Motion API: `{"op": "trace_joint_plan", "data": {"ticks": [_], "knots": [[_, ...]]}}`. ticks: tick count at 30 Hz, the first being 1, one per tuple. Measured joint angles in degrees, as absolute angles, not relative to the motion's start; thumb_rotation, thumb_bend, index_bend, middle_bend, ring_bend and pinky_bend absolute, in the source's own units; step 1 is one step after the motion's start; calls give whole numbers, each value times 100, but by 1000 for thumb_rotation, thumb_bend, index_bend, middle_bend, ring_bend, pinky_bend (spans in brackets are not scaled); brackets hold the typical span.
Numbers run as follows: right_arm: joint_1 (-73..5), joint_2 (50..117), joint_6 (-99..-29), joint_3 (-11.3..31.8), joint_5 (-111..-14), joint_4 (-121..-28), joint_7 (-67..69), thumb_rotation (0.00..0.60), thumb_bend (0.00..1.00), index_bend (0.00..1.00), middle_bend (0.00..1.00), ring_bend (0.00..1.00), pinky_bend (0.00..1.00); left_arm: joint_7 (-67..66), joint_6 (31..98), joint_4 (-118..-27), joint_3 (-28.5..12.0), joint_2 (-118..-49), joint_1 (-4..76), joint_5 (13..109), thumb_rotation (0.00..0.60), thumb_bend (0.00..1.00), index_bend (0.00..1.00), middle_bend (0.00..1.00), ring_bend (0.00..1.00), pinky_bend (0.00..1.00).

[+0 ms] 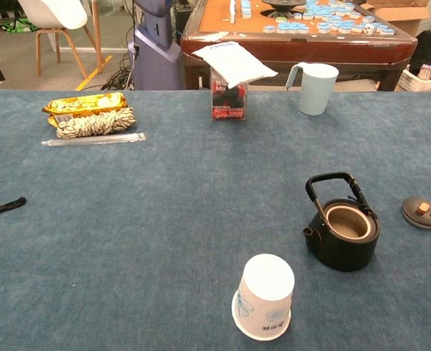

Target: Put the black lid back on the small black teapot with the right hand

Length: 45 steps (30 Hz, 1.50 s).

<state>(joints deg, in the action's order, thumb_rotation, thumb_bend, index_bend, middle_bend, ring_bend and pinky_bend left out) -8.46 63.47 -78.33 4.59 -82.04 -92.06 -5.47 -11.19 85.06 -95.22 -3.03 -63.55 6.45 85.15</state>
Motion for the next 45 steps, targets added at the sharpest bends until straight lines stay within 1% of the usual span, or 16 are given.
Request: {"op": "trace_joint_plan", "data": {"ticks": [6,21,36,45], "knots": [[-816,6302,-7882,439,-8221,-9243,-571,600,207,151,0,0,0,-1137,8512,-9524,-295,-6369,643,8527,600,384,0,0,0,0],[-894,6259,-7729,434,-8190,-9265,-586,600,206,152,0,0,0,-1185,8500,-9612,-292,-6376,648,8521,600,384,0,0,0,0],[-1293,6115,-6913,467,-7872,-9441,-714,600,207,152,0,0,0,-1179,8300,-9579,-348,-6395,762,8396,600,386,0,0,0,0],[-1731,5849,-5960,505,-7391,-9670,-865,600,207,152,0,0,0,-1150,8239,-9501,-348,-6408,795,8340,600,386,0,0,0,0]]}}
